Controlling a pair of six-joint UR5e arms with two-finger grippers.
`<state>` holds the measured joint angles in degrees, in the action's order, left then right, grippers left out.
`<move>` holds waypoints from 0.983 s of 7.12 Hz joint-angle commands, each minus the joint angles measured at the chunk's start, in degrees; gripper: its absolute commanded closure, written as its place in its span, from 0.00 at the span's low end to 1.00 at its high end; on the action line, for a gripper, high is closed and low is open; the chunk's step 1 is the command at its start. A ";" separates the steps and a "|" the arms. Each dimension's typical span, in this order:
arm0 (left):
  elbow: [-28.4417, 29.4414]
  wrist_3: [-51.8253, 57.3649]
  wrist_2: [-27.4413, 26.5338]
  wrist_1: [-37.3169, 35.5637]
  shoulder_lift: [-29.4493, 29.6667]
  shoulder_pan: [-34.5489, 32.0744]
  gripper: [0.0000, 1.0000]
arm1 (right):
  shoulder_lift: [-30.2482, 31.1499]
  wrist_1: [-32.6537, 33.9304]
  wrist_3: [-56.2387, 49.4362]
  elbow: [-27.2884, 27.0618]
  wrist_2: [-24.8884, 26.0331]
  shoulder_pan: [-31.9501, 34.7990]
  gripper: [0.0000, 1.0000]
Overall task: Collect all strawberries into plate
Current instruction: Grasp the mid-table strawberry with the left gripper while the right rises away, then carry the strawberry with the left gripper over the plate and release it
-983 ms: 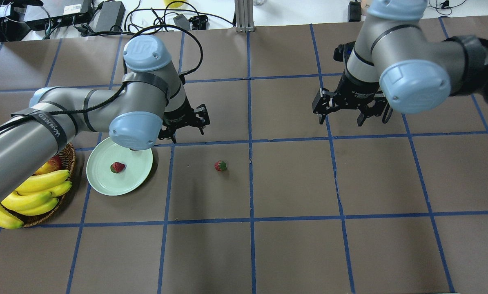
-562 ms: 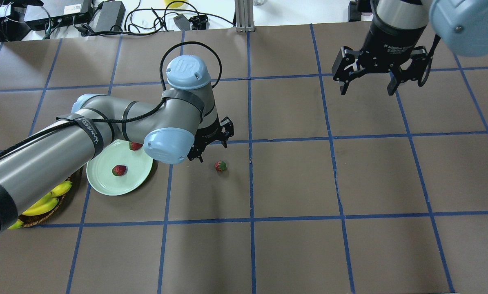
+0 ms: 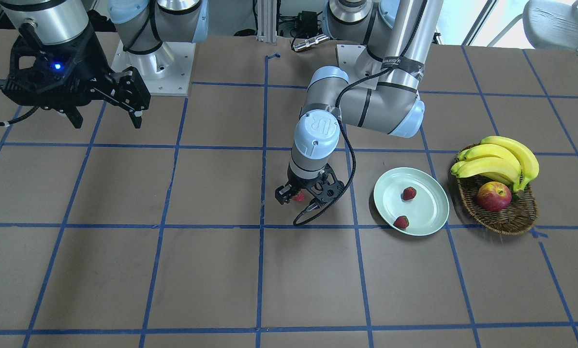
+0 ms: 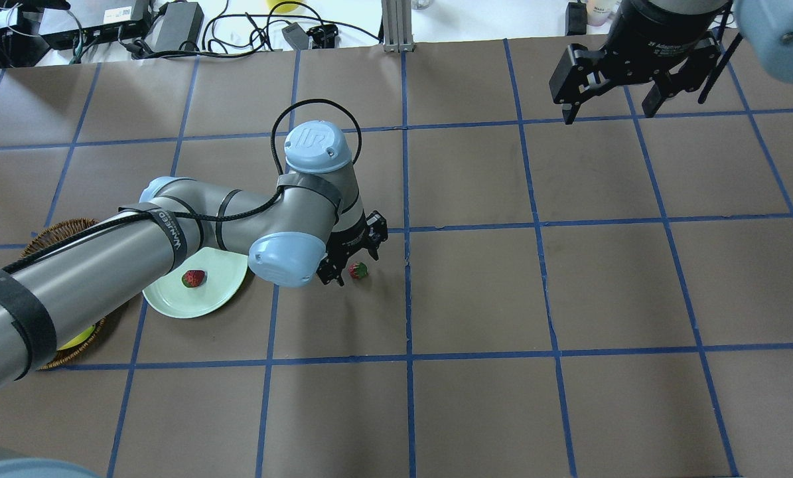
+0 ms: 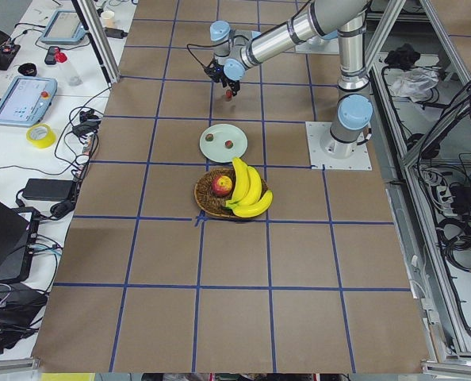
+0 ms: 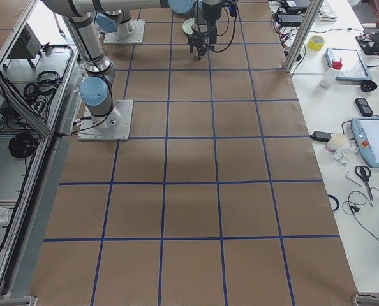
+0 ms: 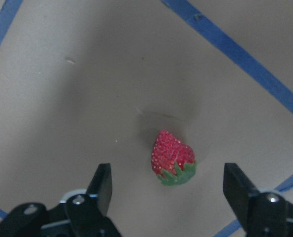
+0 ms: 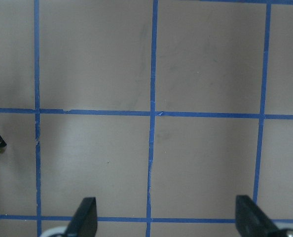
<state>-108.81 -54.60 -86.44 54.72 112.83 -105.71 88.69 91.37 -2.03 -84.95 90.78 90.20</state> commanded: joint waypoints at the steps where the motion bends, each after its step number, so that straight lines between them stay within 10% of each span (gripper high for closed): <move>1: -0.26 0.72 -0.31 -0.93 0.90 -0.02 0.38 | 0.08 2.58 0.53 -0.13 0.10 0.06 0.00; 4: -0.09 5.64 -0.66 -3.02 0.99 0.15 0.79 | 0.35 2.50 0.71 0.13 0.88 0.06 0.00; 7: 1.74 14.38 -0.92 -2.69 -0.93 2.76 0.95 | 0.26 2.59 5.37 0.14 0.54 0.24 0.00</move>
<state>-108.39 -45.64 -87.11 51.66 113.32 -104.85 89.02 93.88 2.14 -84.79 91.72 90.43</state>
